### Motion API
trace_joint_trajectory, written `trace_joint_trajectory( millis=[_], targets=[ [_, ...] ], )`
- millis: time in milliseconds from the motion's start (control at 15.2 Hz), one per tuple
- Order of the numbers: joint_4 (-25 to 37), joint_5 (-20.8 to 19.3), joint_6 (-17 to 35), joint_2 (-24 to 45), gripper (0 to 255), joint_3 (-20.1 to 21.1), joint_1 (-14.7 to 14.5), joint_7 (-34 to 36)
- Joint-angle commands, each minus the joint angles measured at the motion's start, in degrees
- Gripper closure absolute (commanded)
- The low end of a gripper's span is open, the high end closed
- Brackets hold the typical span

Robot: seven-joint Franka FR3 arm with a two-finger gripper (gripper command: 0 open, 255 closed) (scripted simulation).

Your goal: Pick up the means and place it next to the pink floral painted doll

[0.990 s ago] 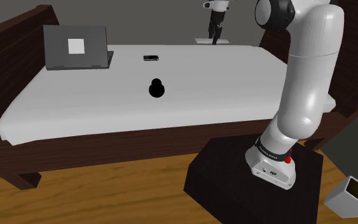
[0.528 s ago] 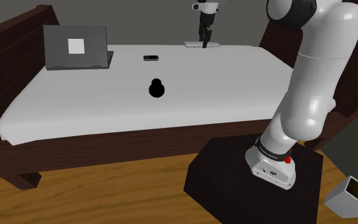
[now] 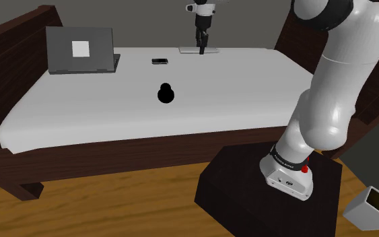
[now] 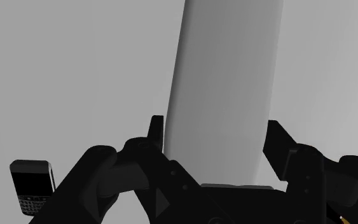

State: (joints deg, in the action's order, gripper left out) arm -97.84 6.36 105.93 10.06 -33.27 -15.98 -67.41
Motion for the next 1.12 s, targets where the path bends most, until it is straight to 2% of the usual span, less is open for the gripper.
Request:
trace_joint_trajectory(
  millis=[0,528,1056],
  targets=[
    [-0.67,-0.5,0.27,-0.64,255,0.96,-1.71,2.81],
    [1.43,-0.42,-0.16,0.74,255,5.02,-7.47,12.74],
    [8.32,1.0,-2.05,5.77,255,8.71,-12.24,21.45]
  ],
)
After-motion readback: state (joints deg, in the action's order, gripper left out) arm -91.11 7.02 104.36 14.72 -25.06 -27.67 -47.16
